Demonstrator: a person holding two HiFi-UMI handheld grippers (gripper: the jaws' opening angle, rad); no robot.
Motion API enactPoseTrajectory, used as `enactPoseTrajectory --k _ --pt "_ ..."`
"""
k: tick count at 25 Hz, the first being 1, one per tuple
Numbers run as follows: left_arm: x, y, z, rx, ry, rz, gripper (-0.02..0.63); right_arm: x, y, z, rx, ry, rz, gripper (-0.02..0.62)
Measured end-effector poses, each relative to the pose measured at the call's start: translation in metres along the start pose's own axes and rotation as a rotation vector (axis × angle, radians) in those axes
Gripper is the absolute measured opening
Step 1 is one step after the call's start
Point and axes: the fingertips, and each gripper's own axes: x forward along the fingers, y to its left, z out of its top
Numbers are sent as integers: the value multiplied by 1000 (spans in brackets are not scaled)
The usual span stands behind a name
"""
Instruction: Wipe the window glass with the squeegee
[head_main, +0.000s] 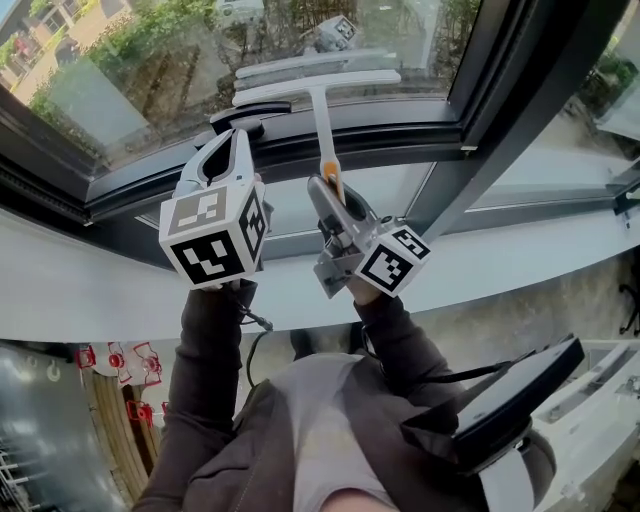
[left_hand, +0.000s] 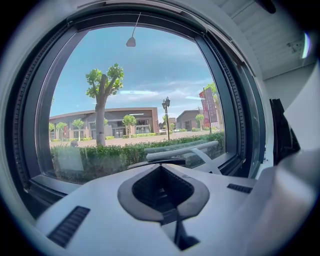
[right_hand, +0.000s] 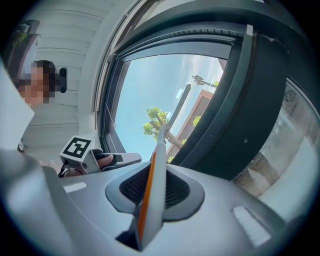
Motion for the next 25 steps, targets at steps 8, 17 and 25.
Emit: enactPoseTrajectory --k 8,17,25 --pt "-8 -5 -6 -31 5 40 2 -5 6 6 21 32 18 55" --pt "4 -2 -15 -52 -19 14 2 -1 15 39 -73 -4 38 55" --pt "-5 -14 -13 -69 3 -36 2 0 82 90 -168 -12 79 55"
